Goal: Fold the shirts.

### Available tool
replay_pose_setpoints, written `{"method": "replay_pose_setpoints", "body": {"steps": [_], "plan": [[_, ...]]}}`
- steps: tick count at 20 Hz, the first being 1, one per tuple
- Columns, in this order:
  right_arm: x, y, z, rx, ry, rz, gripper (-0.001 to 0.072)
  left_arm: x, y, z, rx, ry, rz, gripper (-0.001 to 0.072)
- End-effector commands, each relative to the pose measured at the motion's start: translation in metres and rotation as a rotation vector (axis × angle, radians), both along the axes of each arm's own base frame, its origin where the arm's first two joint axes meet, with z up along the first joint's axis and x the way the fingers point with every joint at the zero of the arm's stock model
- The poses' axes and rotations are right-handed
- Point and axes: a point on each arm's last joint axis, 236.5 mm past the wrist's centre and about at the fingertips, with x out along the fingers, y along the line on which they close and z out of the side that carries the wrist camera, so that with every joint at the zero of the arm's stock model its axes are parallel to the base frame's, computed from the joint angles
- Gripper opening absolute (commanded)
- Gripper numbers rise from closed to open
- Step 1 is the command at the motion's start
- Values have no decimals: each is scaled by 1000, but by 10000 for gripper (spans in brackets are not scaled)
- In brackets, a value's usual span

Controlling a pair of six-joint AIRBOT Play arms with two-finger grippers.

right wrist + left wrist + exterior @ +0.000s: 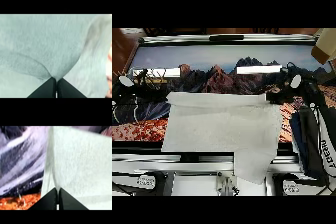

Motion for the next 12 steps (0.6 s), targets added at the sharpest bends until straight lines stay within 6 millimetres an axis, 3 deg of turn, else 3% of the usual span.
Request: {"method": "replay_pose_setpoints", "body": {"steps": [1,7,8,9,10,12], "plan": [[-53,-2,-25,-12,192,8,70,-38,-3,-20,-10,136,-47,41],[-40,-3,-26,-13,143,-27,78,-44,-4,-22,-17,160,-53,42],[-40,-4,-25,-13,144,-26,199,-45,-3,-21,-21,162,-49,74],[-42,-3,-21,-13,156,-20,421,-48,-2,-17,-30,177,-52,264],[-47,-3,-14,-15,182,4,476,-52,0,-12,-38,198,-60,463],[-68,-19,8,-83,270,70,476,-82,19,0,-10,299,-82,481]]}}
